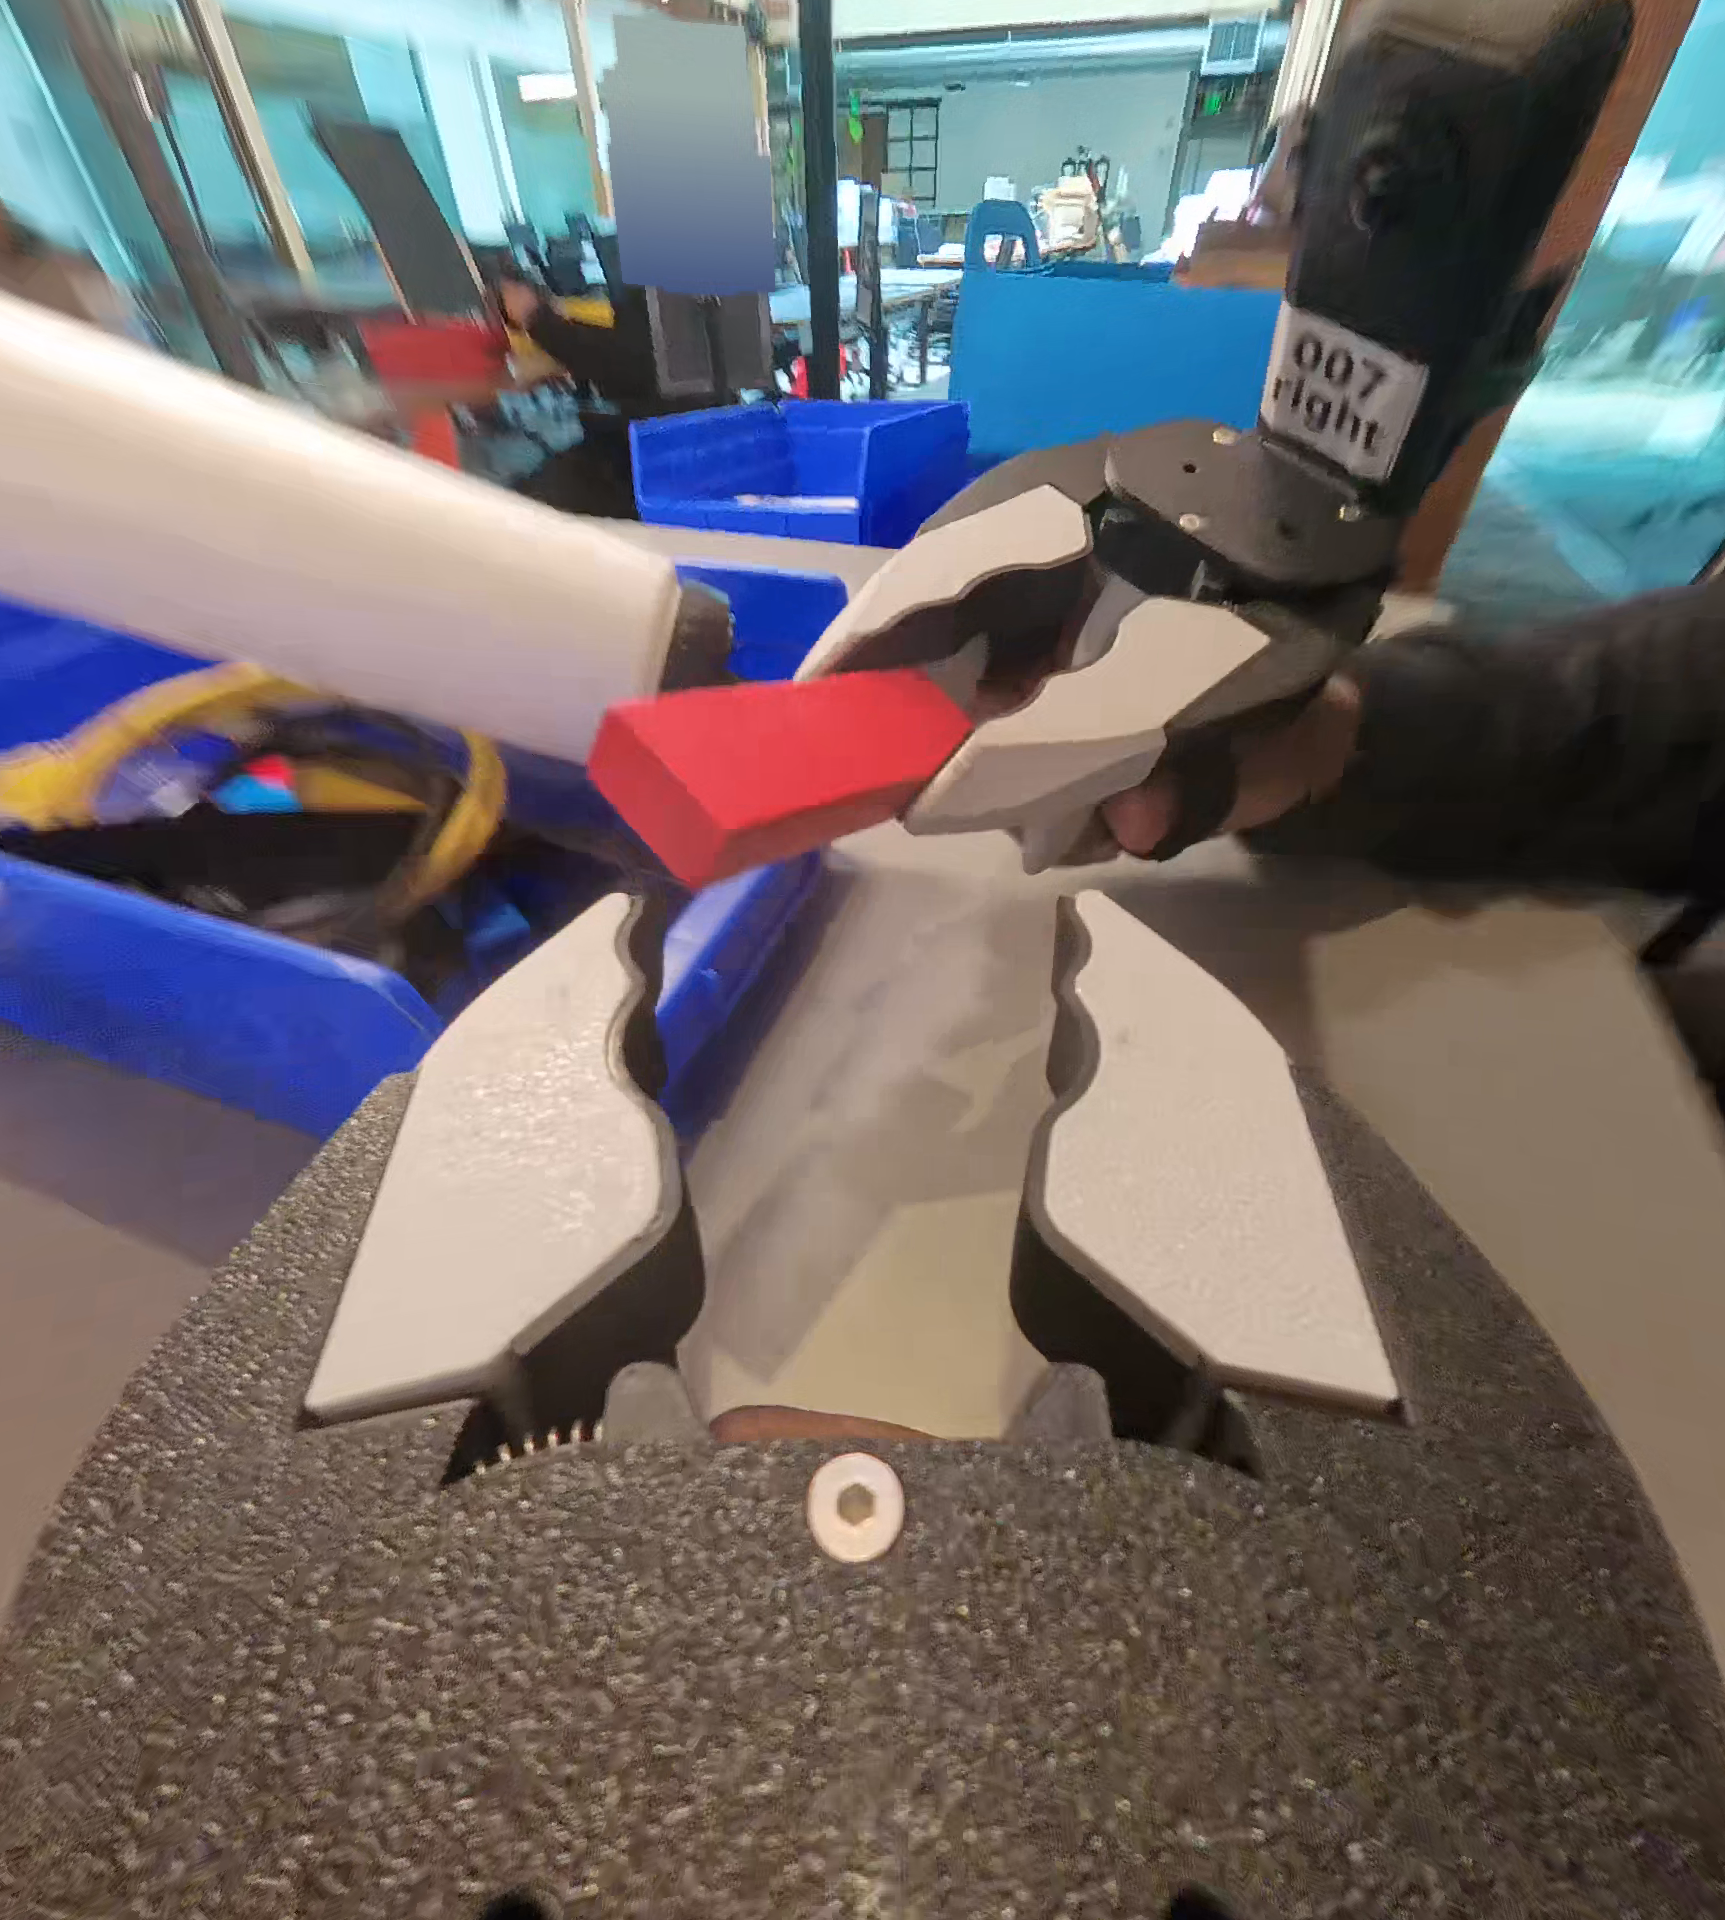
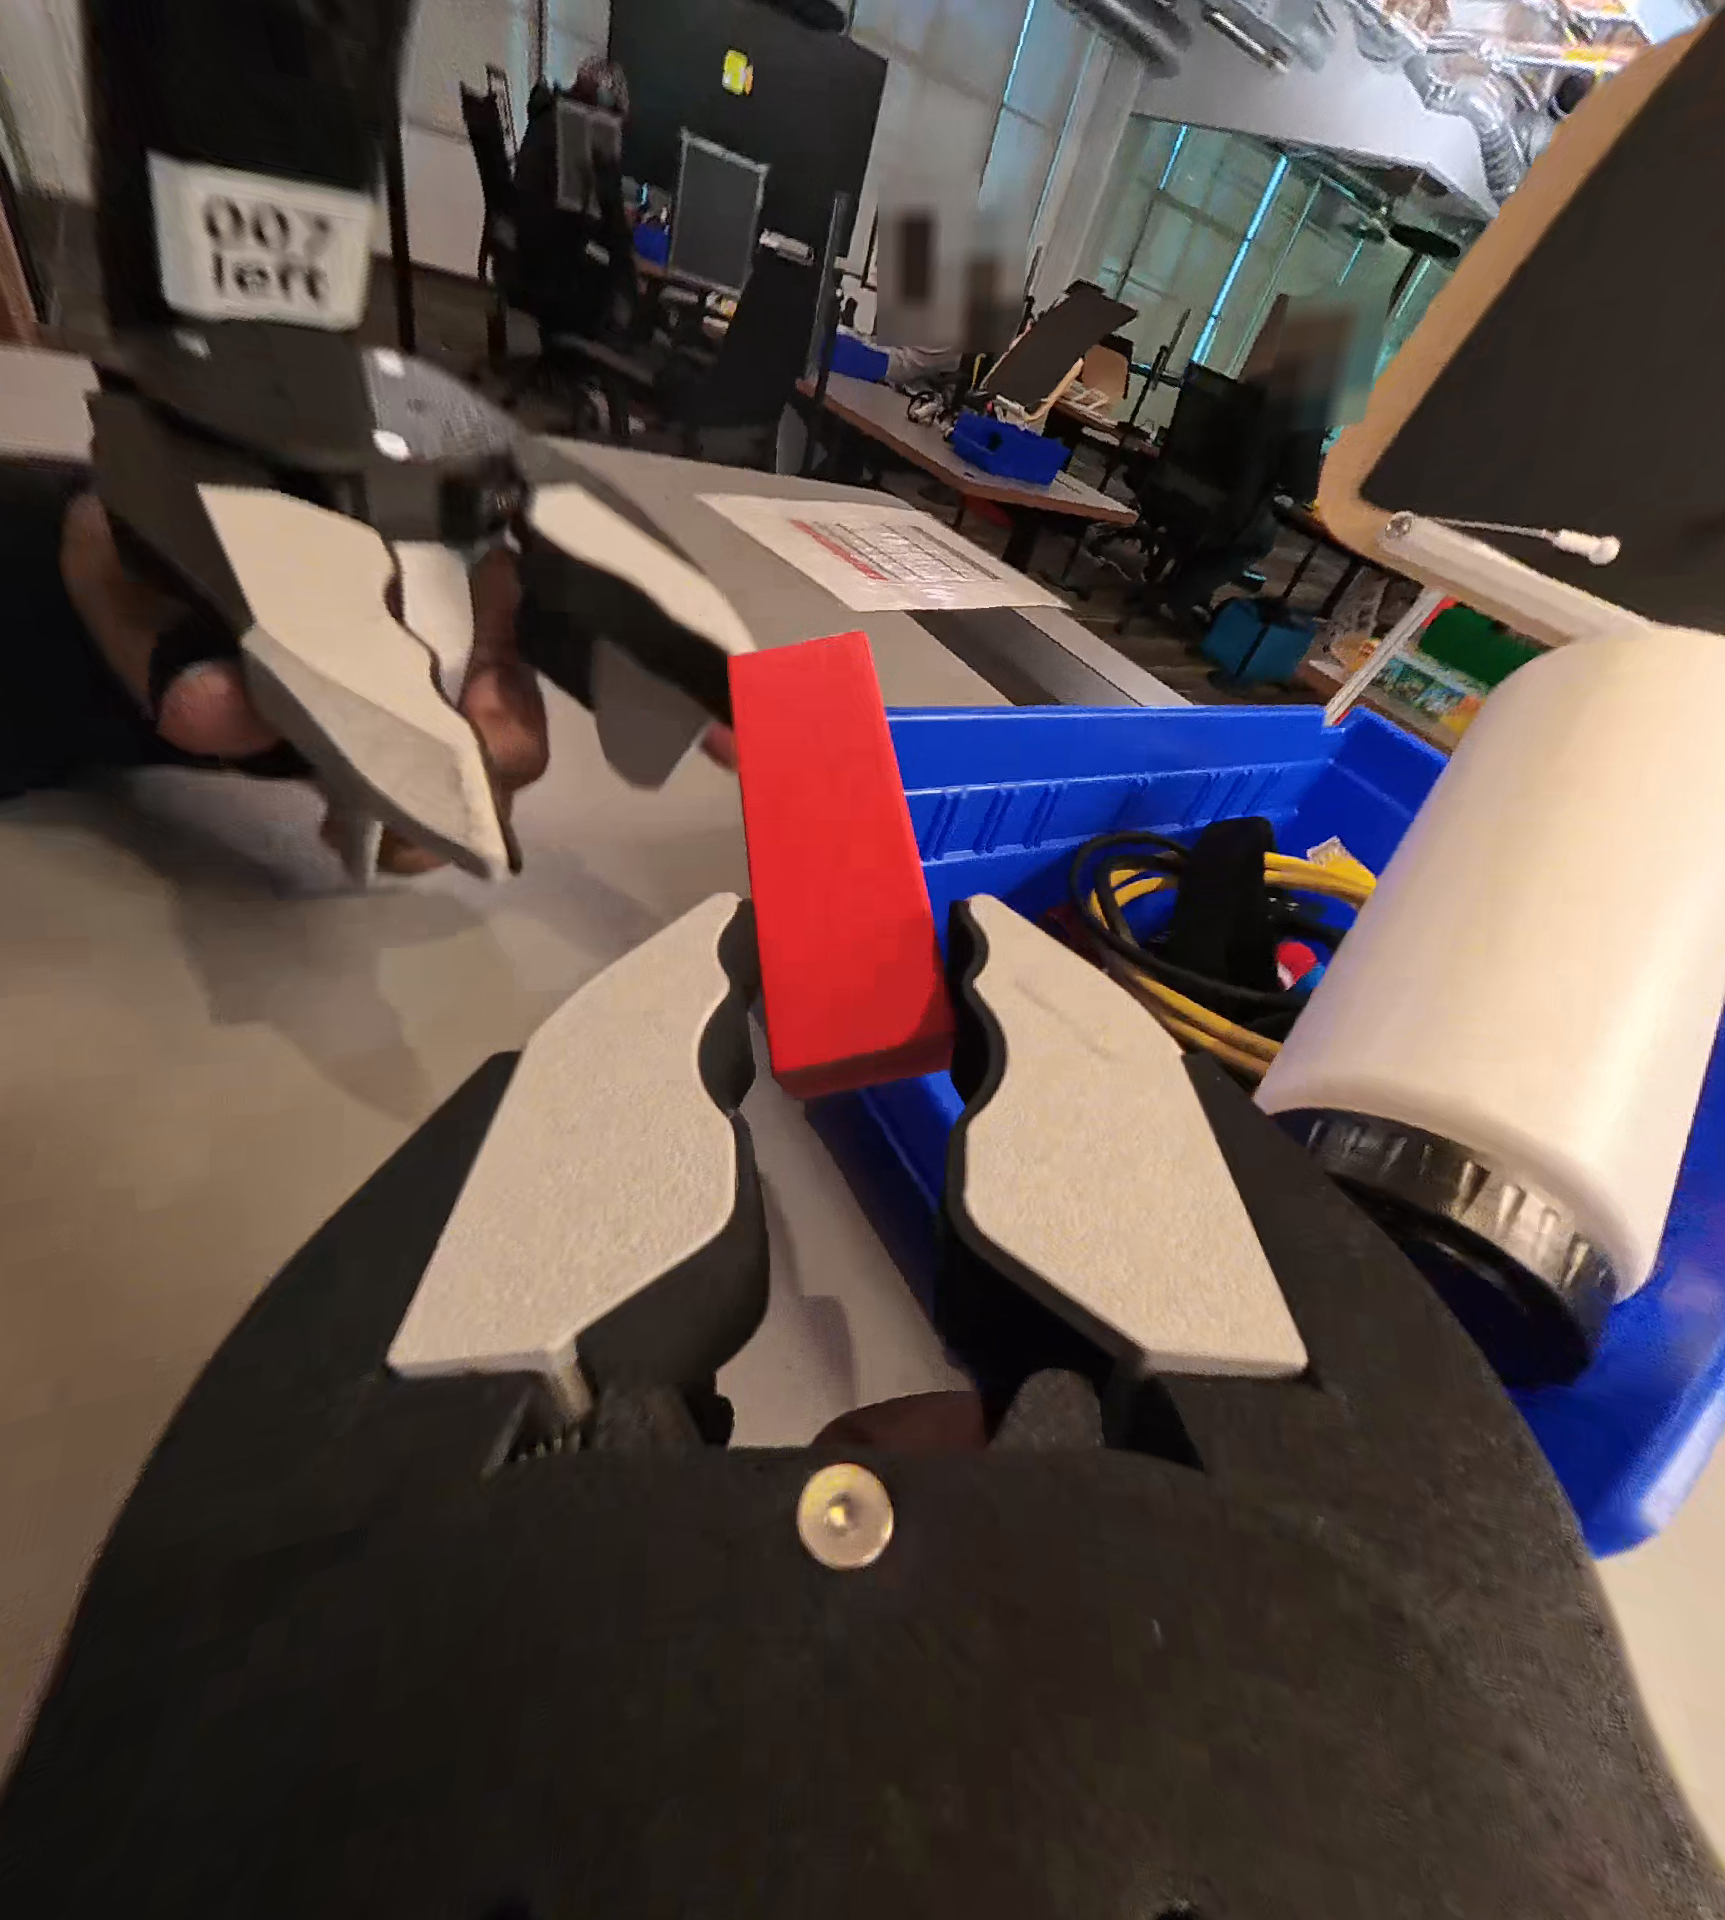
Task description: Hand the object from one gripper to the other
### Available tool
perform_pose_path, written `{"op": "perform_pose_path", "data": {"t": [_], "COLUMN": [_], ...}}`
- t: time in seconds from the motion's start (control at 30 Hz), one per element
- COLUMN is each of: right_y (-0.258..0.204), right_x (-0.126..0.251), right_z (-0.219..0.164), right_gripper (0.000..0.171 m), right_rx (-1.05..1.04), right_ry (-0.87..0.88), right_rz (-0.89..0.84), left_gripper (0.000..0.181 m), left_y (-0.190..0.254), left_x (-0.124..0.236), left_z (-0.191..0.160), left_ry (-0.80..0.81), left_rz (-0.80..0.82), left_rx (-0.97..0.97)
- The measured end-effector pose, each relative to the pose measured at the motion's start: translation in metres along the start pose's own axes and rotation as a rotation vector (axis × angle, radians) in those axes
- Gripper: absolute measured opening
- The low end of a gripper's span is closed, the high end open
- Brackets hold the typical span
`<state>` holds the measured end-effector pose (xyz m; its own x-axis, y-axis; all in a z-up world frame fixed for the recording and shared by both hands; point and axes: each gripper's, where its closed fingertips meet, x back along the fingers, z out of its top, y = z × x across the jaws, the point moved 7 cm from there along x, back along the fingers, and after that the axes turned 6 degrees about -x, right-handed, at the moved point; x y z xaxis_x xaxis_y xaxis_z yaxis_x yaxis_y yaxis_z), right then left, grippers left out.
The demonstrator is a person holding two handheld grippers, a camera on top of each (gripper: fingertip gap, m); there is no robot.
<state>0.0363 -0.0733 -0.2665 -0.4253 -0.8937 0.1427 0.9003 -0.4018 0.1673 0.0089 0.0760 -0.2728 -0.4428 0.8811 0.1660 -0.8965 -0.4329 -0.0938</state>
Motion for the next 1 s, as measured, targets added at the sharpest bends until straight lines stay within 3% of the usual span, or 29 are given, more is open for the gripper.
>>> {"op": "perform_pose_path", "data": {"t": [0.17,0.23,0.3,0.43,0.53,0.7,0.83,0.9,0.93,1.0], "right_y": [-0.003,-0.009,-0.016,-0.022,-0.026,-0.041,-0.049,-0.05,-0.05,-0.048], "right_x": [-0.002,-0.004,-0.007,-0.01,-0.011,-0.017,-0.025,-0.028,-0.028,-0.028], "right_z": [0.001,0.0,-0.002,-0.004,-0.005,-0.001,-0.006,-0.008,-0.01,-0.009], "right_gripper": [0.035,0.035,0.035,0.034,0.051,0.063,0.054,0.039,0.025,0.022], "right_rx": [-0.152,-0.129,-0.068,0.121,0.387,0.731,0.924,0.996,1.013,0.968], "right_ry": [0.072,0.065,0.042,0.003,-0.043,-0.071,-0.108,-0.131,-0.142,-0.138], "right_rz": [0.058,0.085,0.087,-0.042,-0.244,-0.481,-0.58,-0.609,-0.616,-0.617], "left_gripper": [0.069,0.055,0.025,0.019,0.019,0.019,0.018,0.018,0.018,0.022], "left_y": [-0.008,-0.01,-0.007,-0.008,-0.012,-0.009,-0.005,-0.004,-0.004,-0.004], "left_x": [-0.012,-0.012,-0.009,-0.006,0.002,0.003,-0.003,-0.006,-0.007,-0.008], "left_z": [-0.003,-0.001,0.001,0.003,0.008,0.005,-0.003,-0.006,-0.007,-0.007], "left_ry": [0.172,0.25,0.301,0.275,0.312,0.389,0.412,0.434,0.445,0.465], "left_rz": [-0.107,-0.134,-0.162,-0.033,0.118,0.219,0.178,0.119,0.09,0.051], "left_rx": [0.528,0.632,0.662,0.546,0.493,0.643,0.79,0.889,0.933,0.968]}}
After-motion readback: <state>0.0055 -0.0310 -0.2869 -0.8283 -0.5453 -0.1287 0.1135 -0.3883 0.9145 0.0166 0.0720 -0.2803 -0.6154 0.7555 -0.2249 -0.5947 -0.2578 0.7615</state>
